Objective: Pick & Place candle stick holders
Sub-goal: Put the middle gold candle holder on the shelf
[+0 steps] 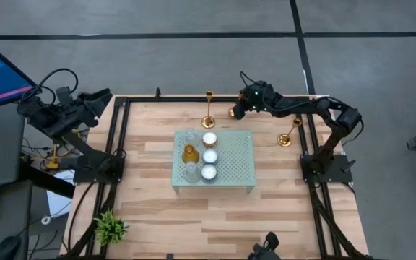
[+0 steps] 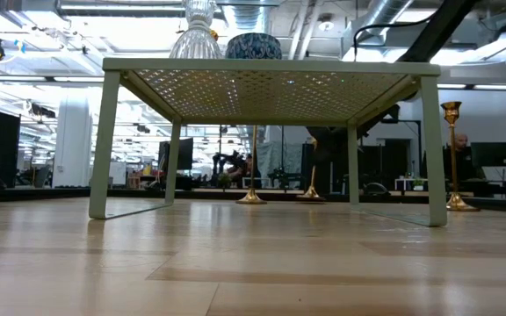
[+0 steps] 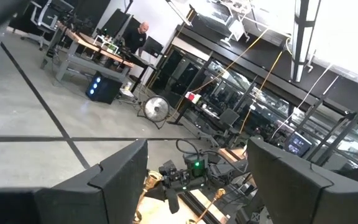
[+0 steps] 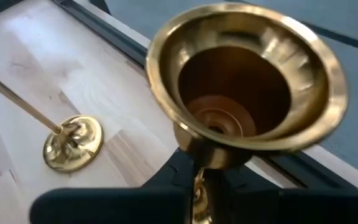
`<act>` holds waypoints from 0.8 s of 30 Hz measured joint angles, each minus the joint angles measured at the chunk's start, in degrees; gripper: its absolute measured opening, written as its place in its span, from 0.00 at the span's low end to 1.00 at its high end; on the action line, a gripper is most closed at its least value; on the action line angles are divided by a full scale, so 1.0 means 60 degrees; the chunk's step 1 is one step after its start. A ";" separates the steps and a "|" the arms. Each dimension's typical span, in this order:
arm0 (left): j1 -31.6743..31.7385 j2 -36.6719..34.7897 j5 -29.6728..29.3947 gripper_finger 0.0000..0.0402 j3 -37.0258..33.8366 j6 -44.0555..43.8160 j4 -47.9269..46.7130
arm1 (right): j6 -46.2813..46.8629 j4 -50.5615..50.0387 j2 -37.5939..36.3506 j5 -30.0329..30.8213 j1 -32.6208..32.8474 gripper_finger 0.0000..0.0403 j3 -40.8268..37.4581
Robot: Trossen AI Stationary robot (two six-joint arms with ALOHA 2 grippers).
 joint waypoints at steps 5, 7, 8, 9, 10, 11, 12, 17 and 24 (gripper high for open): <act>-0.0002 0.0000 0.0002 0.69 0.0000 0.0000 0.0003 | 0.0173 -0.0260 -0.0379 -0.0003 0.0000 0.01 -0.0021; 0.0000 0.0000 0.0003 0.69 0.0000 0.0001 0.0003 | 0.0148 -0.0266 -0.0997 0.0002 0.0000 0.01 -0.0016; 0.0000 0.0000 0.0000 0.69 0.0000 0.0000 0.0003 | 0.0109 -0.0439 -0.1431 0.0027 0.0000 0.01 0.0000; 0.0000 0.0000 0.0000 0.69 0.0000 0.0000 0.0007 | 0.0068 -0.0760 -0.1861 0.0087 0.0000 0.01 0.0080; 0.0000 0.0000 0.0000 0.69 0.0000 0.0000 0.0004 | -0.0054 -0.1101 -0.2266 0.0109 0.0000 0.01 0.0208; 0.0000 0.0000 -0.0004 0.69 0.0000 0.0000 0.0003 | -0.0194 -0.1512 -0.2694 0.0109 0.0000 0.01 0.0381; 0.0000 0.0000 -0.0022 0.69 0.0000 0.0000 0.0007 | -0.0362 -0.2035 -0.3111 0.0106 0.0024 0.01 0.0590; 0.0000 0.0000 -0.0029 0.69 0.0000 0.0003 0.0007 | -0.1146 -0.4987 -0.4528 0.0175 0.0640 0.00 0.2104; 0.0000 0.0000 -0.0029 0.69 0.0000 -0.0022 0.0007 | -0.1103 -0.7739 -0.4800 0.0750 0.2700 0.00 0.3887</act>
